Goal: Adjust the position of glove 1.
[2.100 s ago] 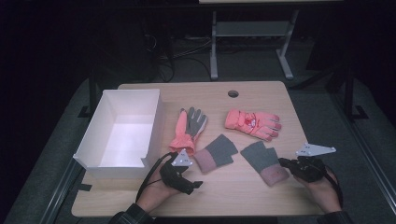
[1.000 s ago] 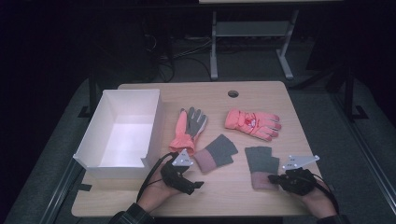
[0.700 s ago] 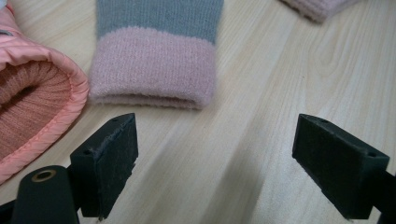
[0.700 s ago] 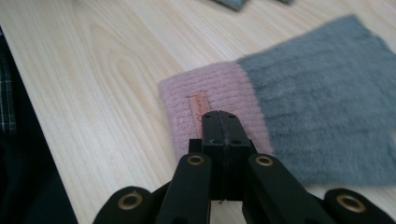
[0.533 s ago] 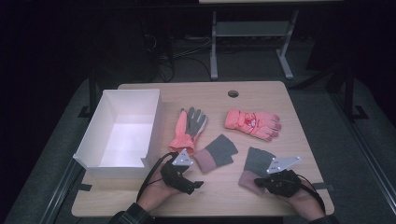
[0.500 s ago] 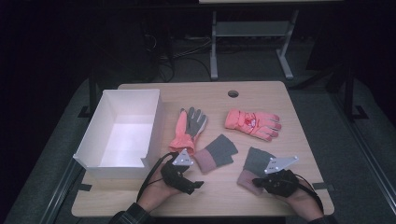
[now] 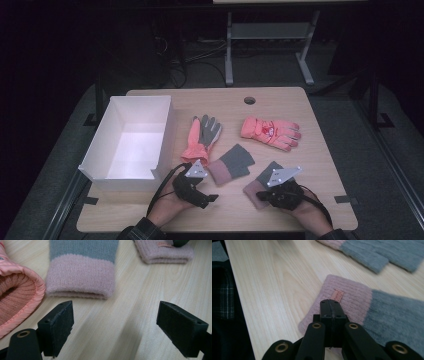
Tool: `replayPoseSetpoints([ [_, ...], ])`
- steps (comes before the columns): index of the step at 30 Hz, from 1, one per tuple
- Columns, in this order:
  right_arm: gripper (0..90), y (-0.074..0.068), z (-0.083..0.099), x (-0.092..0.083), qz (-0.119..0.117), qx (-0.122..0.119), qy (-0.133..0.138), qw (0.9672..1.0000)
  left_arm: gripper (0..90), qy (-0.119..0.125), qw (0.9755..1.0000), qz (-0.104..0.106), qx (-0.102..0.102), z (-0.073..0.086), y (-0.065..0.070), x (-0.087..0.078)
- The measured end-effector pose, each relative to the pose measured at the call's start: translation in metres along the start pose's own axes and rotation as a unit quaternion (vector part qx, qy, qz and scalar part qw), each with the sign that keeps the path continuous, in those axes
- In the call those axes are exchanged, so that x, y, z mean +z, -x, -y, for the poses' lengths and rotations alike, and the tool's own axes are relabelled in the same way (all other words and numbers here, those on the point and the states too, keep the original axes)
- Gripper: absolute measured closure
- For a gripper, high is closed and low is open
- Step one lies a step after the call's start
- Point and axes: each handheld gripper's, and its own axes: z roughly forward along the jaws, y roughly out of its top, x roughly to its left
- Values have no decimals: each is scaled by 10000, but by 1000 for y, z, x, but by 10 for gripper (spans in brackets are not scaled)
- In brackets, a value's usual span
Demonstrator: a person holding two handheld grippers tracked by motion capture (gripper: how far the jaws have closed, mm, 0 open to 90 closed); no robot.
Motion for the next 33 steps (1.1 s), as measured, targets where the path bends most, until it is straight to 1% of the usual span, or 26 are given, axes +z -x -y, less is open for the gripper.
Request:
replayPoseSetpoints([
  [1, 900, 0, -1, 2, -21, -31, 13, 10000, 140, 14, 10000, 22, -36, 0, 1, 0],
  [2, 900, -2, -3, 3, -36, -50, -4, 10000, 140, -53, 10000, 27, 46, 0, 0, 0],
  [4, 900, -2, -3, 2, -57, -46, 36, 10000, 140, -46, 10000, 25, 39, 0, 0, 0],
  [5, 900, 3, -1, -4, -86, 115, 202, 9997, 140, -15, 10000, 10, 22, 1, 0, -1],
  [6, 900, 3, -1, -4, -86, 115, 202, 9997, 140, -15, 10000, 10, 22, 1, 0, -1],
  [7, 900, 10, 3, -12, 105, 168, 258, 9995, 140, -15, 10000, 13, 18, 0, 0, -1],
  [8, 900, 10, 3, -12, 105, 168, 258, 9995, 140, -21, 10000, 14, 3, 0, 0, -1],
  [10, 900, 18, 7, -16, 247, 295, 267, 9989, 140, -14, 10000, 20, 21, 0, 0, 0],
  [11, 900, 22, 9, -18, 285, 353, 269, 9986, 140, 23, 10000, 33, -28, 0, 0, 1],
  [12, 900, 25, 11, -18, 326, 363, 292, 9984, 140, -51, 10000, 33, 50, -1, 0, 1],
  [13, 900, 27, 12, -19, 340, 416, 278, 9982, 140, -43, 10000, 42, 52, -1, 0, 2],
  [16, 900, 30, 13, -16, 366, 447, 289, 9979, 140, -4, 10000, 46, 3, 0, 2, 3],
  [17, 900, 31, 11, -12, 320, 435, 251, 9982, 140, -18, 10000, 52, 18, 0, 2, 3],
  [18, 900, 31, 10, -9, 305, 391, 197, 9986, 140, -69, 9999, 54, 59, 0, 1, 2],
  [19, 900, 31, 10, -9, 305, 391, 197, 9986, 140, -61, 10000, 47, 52, 0, 1, 2],
  [21, 900, 30, 10, -2, 280, 338, 24, 9990, 140, -25, 10000, 36, 12, 0, 1, 2],
  [22, 900, 30, 11, -1, 241, 383, 63, 9990, 140, 20, 10000, 25, -42, 0, 1, 2],
  [23, 900, 27, 9, 1, 129, 411, 47, 9991, 140, -31, 10000, 20, -4, 0, 0, 2],
  [24, 900, 27, 9, 1, 129, 411, 47, 9991, 139, -31, 10000, 20, -4, 0, 0, 2],
  [25, 900, 22, 7, 4, 118, 363, 31, 9993, 140, -32, 10000, 10, 3, -1, 0, 2],
  [26, 900, 22, 7, 4, 118, 363, 31, 9993, 140, -32, 10000, 10, 3, -1, 0, 2],
  [27, 900, 19, 5, 6, 115, 331, 62, 9994, 140, -32, 10000, 10, 11, -1, 0, 3],
  [28, 900, 14, 2, 9, 58, 270, 46, 9996, 140, -29, 10000, 21, -3, -1, 0, 3],
  [30, 900, 11, 0, 11, 26, 253, 48, 9997, 140, -30, 10000, 16, 2, -1, 0, 3],
  [31, 900, 7, -3, 15, 16, 152, 33, 9999, 139, -38, 10000, 29, 8, -1, 0, 3],
  [33, 900, 4, -6, 17, 16, 148, 12, 9999, 139, -31, 10000, 18, 3, -1, 0, 2],
])
